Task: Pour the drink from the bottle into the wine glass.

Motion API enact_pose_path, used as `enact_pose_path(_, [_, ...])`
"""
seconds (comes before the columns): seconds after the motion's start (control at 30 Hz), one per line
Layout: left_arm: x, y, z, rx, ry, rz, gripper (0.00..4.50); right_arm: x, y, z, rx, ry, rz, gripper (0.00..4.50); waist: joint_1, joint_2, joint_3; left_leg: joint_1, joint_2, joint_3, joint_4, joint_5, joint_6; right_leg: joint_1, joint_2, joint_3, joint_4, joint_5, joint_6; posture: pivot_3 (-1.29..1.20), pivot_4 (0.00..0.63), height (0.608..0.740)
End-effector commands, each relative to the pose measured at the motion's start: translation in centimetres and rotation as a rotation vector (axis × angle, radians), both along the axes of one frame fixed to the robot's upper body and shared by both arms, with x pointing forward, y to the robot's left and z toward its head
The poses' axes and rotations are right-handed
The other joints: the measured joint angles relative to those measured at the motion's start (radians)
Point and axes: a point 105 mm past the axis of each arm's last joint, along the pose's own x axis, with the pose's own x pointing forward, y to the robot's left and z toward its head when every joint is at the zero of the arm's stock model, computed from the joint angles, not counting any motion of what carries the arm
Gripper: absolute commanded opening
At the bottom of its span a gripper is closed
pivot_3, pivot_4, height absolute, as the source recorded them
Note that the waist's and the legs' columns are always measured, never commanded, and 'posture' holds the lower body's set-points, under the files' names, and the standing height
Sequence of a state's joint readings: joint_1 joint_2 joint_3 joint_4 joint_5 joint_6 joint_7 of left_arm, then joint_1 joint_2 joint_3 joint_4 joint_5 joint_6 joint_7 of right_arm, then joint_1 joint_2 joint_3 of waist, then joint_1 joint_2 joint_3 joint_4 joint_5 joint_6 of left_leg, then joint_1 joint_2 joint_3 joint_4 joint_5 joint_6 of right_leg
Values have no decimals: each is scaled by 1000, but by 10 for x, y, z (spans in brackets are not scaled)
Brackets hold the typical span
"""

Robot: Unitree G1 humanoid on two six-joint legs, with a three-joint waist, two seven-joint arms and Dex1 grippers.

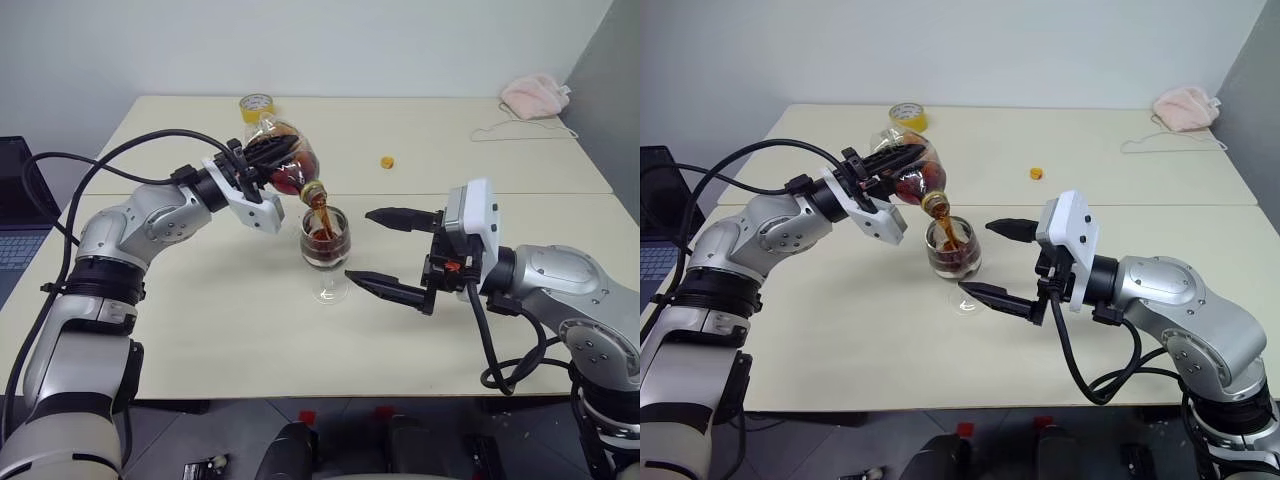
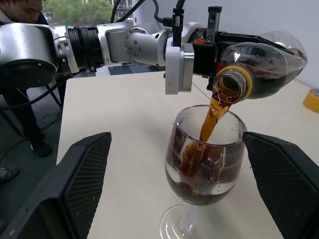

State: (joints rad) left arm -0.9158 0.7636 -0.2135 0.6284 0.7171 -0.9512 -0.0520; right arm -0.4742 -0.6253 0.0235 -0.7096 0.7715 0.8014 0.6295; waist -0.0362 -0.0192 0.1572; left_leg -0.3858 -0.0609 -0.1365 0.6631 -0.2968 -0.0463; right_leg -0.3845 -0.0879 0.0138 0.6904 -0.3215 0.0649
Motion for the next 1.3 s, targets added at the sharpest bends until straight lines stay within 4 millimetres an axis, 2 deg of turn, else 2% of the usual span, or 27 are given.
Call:
enact_pose_path(0.03, [-3, 3, 20, -12, -67, -5, 756, -8, 2, 10, 10, -46, 24, 4500, 0, 0, 0, 0, 0, 0, 0, 0, 0, 0, 0, 0, 0, 0, 0, 0, 150, 740])
enact_pose_path(0.9, [-3, 6, 19, -32, -55, 6, 756, -9, 2, 6, 10, -37, 24, 4500, -6, 0, 0, 0, 0, 0, 0, 0, 0, 0, 0, 0, 1, 0, 0, 0, 150, 740])
enact_pose_path(1.3, [-5, 5, 15, -104, -5, -3, 742, -8, 3, 5, 15, -33, 29, 4500, -8, 0, 0, 0, 0, 0, 0, 0, 0, -1, 0, 0, 2, 0, 0, 0, 150, 740])
